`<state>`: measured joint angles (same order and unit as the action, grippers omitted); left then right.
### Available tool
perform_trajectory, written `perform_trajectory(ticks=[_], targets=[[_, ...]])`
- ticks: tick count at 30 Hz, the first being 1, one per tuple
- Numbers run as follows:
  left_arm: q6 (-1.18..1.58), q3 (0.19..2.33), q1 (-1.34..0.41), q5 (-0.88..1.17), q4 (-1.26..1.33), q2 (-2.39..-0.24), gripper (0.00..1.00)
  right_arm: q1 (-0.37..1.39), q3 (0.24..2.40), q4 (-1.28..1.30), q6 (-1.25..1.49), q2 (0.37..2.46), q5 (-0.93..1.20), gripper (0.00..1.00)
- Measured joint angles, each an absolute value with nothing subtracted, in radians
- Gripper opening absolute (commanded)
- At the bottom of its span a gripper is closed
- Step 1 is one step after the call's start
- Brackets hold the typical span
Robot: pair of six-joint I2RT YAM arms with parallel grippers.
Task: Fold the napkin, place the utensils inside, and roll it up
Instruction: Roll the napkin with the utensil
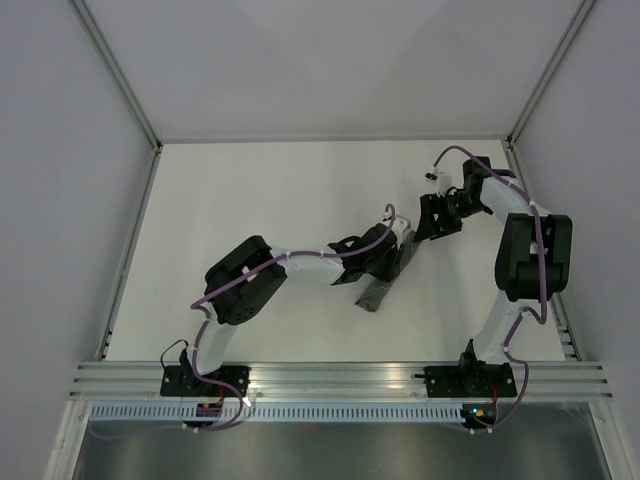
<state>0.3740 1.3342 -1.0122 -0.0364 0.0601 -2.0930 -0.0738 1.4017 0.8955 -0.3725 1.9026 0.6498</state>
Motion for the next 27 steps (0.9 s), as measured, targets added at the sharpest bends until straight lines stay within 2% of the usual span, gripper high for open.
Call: perform_trajectory(ticks=[21,27], targets=[[0.641,1.509,-1.012,-0.085,0.054,-2.220,0.19,-0.033,1.266,0.718,-0.136,1.888,0.558,0.70],[0.690,1.555,-1.012,-0.097,0.049,-2.251,0.22,-0.008,1.265,0.647,-0.064,1.904,0.519,0.67]])
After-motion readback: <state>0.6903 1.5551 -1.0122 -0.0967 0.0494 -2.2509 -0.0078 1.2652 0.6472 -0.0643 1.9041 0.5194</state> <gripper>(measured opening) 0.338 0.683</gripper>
